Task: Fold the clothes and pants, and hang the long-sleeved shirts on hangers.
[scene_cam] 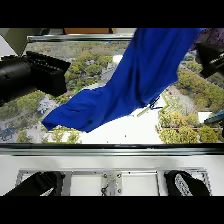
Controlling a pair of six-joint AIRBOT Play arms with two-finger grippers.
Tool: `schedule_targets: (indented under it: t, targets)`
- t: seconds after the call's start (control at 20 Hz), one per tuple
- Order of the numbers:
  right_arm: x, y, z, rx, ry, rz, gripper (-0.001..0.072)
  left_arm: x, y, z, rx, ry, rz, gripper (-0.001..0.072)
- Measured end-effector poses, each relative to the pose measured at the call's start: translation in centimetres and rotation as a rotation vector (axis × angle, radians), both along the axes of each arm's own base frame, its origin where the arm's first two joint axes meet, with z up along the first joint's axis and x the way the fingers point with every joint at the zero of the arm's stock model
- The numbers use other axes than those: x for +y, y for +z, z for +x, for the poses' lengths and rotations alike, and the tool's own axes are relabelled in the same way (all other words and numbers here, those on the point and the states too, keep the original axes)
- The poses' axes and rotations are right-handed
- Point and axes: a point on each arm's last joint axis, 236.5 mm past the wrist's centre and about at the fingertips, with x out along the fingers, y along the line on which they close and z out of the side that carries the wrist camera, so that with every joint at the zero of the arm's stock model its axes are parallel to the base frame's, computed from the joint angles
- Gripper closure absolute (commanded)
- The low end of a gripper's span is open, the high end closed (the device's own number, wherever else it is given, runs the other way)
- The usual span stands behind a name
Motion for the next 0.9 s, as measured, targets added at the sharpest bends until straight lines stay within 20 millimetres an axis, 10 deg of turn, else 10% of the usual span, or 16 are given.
schedule_targets:
  t: [0.5, 0.9]
  targets:
    - [-23.8, 6.4, -3.1, -0.040, -0.785, -0.086, 0.0708, -2.4, 0.2, 2.9, 0.005, -0.006, 0.031, 0.0696]
    - [-29.3, 7.3, -5.8, -0.026, -0.978, -0.192, 0.0700, -3.3, -1.5, 4.1, 0.082, -0.003, 0.098, 0.0696]
